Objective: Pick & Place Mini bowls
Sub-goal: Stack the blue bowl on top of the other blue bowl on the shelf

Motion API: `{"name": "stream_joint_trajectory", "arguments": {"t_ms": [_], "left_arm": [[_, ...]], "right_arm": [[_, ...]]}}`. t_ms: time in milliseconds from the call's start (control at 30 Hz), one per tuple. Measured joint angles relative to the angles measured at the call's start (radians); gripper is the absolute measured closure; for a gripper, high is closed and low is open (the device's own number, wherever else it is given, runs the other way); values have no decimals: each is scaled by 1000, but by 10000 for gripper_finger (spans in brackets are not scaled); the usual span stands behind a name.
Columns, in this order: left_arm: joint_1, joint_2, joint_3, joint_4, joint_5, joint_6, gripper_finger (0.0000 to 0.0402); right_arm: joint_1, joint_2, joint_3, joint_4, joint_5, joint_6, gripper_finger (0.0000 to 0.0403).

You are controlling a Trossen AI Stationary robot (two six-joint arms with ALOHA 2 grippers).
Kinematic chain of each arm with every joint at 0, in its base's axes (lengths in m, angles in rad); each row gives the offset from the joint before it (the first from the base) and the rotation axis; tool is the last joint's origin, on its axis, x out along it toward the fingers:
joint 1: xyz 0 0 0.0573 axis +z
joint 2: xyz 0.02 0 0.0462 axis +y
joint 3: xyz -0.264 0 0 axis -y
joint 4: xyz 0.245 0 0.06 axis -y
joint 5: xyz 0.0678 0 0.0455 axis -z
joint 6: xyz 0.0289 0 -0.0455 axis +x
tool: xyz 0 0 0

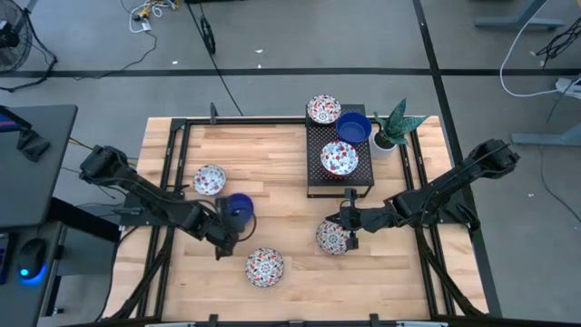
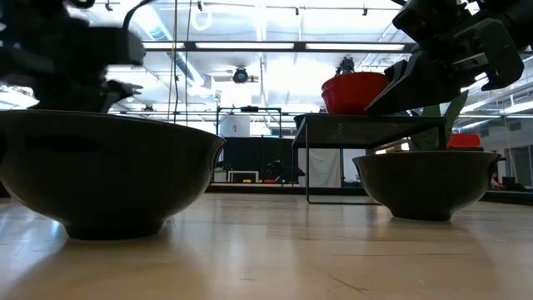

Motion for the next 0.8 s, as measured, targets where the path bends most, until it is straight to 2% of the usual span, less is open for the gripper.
{"name": "stream_joint_trajectory", "arguments": {"t_ms": [167, 233, 367, 500, 600, 700, 800], "left_arm": [[1, 0, 112, 0, -70, 146, 397], [14, 0, 167, 12, -61, 215, 397], [60, 0, 212, 127, 48, 367, 398], [108, 7, 214, 227, 167, 500, 398], [131, 27, 214, 284, 243, 596, 398], [149, 55, 215, 371, 339, 698, 398], [161, 88, 215, 426, 390, 763, 398]], "right_arm": [[0, 0, 0, 37, 0, 2, 392], [0, 0, 0, 87, -21, 9, 392], [0, 0, 1, 269, -144, -31, 389], [1, 0, 10, 411, -283, -112, 370], [-1, 0, 82, 350, -321, -149, 343], [-6, 0, 183, 180, -321, -183, 311], [-17, 12, 273, 28, -345, -211, 280]]}}
